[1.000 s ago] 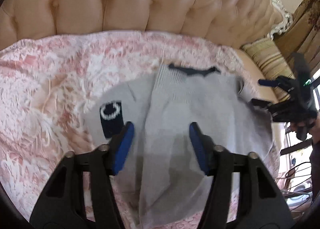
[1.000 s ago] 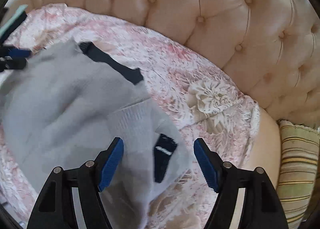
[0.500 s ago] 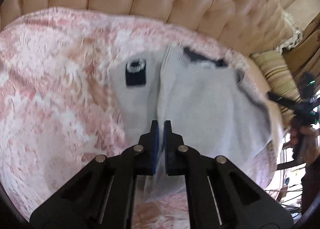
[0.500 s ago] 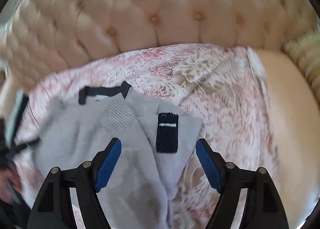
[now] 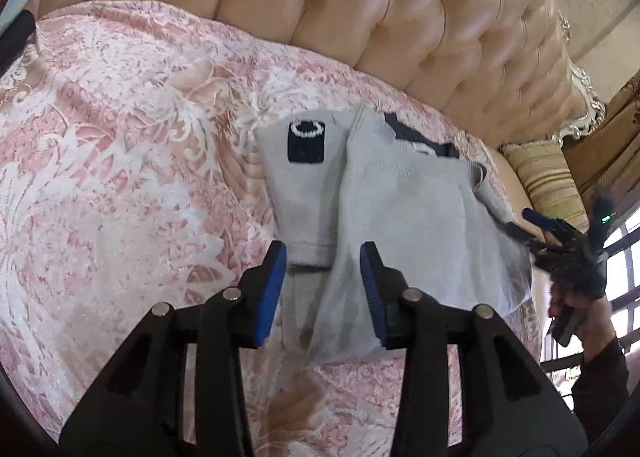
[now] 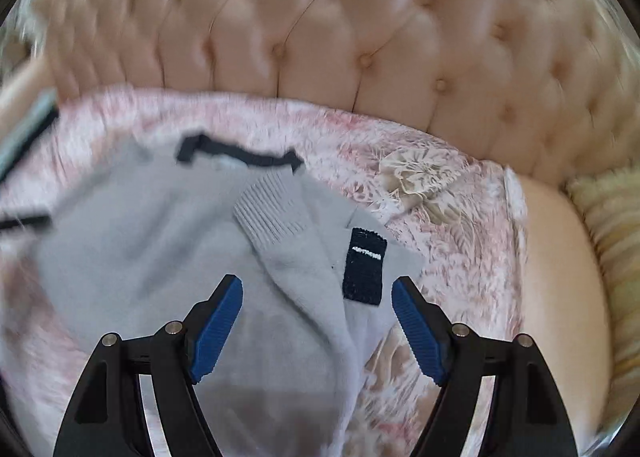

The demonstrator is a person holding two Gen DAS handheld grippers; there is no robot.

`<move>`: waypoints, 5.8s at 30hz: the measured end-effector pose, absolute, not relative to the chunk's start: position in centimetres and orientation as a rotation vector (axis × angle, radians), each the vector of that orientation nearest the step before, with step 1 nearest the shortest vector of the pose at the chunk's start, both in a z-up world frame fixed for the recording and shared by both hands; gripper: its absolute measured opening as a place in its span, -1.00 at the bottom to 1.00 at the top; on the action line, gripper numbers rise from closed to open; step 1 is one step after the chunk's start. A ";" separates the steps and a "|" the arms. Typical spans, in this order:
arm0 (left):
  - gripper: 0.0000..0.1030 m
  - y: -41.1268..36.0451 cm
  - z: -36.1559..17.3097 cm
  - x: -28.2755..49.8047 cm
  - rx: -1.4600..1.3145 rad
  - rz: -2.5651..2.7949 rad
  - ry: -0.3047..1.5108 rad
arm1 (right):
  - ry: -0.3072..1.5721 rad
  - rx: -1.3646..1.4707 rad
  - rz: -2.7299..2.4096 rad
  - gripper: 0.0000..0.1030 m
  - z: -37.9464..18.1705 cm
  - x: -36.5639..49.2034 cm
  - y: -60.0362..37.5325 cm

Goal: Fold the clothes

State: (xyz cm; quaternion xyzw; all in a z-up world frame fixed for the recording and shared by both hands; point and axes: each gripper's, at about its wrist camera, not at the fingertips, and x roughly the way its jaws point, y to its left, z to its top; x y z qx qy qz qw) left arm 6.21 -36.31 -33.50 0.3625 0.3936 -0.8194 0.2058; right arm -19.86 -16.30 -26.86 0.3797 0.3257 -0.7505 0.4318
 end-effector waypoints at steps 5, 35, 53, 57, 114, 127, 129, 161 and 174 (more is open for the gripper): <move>-0.19 -35.9 -32.9 5.6 0.960 -2.272 1.060 | 0.656 1.021 -1.947 -0.77 -27.8 -23.4 -16.6; -0.89 -40.8 -32.8 -3.2 1.055 -2.339 0.985 | 0.166 1.069 -1.848 -0.91 -27.3 -27.0 -14.9; 0.15 -37.5 -32.3 -4.2 1.199 -2.210 0.533 | 0.255 1.120 -1.907 0.40 -28.4 -26.5 -15.2; -0.83 -37.5 -33.8 -4.7 1.253 -2.199 0.573 | 0.305 1.091 -1.927 -0.73 -28.4 -26.2 -15.5; -0.83 -35.6 -32.1 -5.4 1.183 -2.175 0.289 | 0.323 1.066 -1.952 -0.91 -28.3 -26.5 -15.4; -0.18 -37.1 -31.6 -4.5 1.184 -2.104 0.322 | 0.295 1.092 -1.958 -0.89 -28.5 -26.9 -15.1; -0.17 -37.2 -30.9 -4.2 1.180 -2.094 0.314 | 0.287 1.083 -1.971 -0.83 -28.3 -26.9 -15.1; 0.14 -32.0 -21.5 3.7 0.987 -2.065 0.331 | 0.102 0.957 -2.047 0.07 -25.0 -25.1 -11.8; 0.14 -32.7 -22.5 4.9 0.959 -2.114 0.464 | 0.118 0.945 -2.030 0.09 -24.8 -24.4 -12.2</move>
